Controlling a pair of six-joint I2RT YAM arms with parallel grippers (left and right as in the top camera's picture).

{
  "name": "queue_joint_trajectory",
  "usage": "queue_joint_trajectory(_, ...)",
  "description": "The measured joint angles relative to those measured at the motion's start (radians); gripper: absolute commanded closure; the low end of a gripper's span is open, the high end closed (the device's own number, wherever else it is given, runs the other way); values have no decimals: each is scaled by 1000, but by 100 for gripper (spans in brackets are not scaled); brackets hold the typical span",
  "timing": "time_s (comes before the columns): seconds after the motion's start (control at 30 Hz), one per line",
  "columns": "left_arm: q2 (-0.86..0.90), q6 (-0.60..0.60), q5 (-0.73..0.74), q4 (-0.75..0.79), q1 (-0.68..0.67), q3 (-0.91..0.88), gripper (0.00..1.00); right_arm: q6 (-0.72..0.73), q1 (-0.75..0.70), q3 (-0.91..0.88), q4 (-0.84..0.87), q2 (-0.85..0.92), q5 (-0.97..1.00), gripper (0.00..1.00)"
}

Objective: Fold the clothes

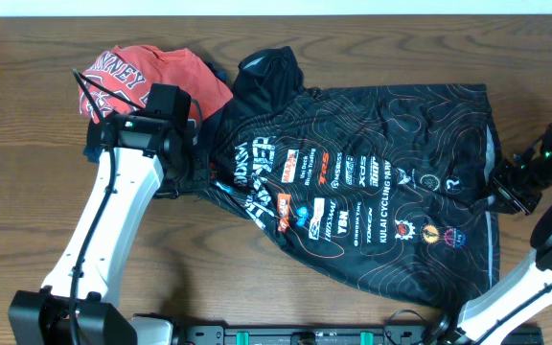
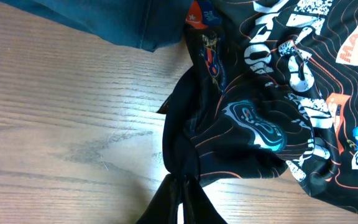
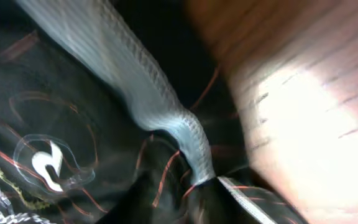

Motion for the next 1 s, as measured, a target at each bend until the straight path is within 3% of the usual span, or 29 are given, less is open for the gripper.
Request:
queue_joint_trajectory(0.07, 0, 0, 0, -6, 0, 0, 94, 10, -2, -6, 26, -4, -4, 99)
queue_joint_trajectory(0.4, 0, 1, -14, -31, 21, 10, 94, 60, -47, -6, 70, -8, -15, 99)
queue_joint_trajectory(0.67, 0, 7, -28, -113, 87, 206, 95, 82, -82, -6, 107, -11, -14, 99)
queue_joint_trajectory(1.0, -2, 24, -51, -126, 89, 219, 94, 85, -85, 21, 140, -6, 23, 99)
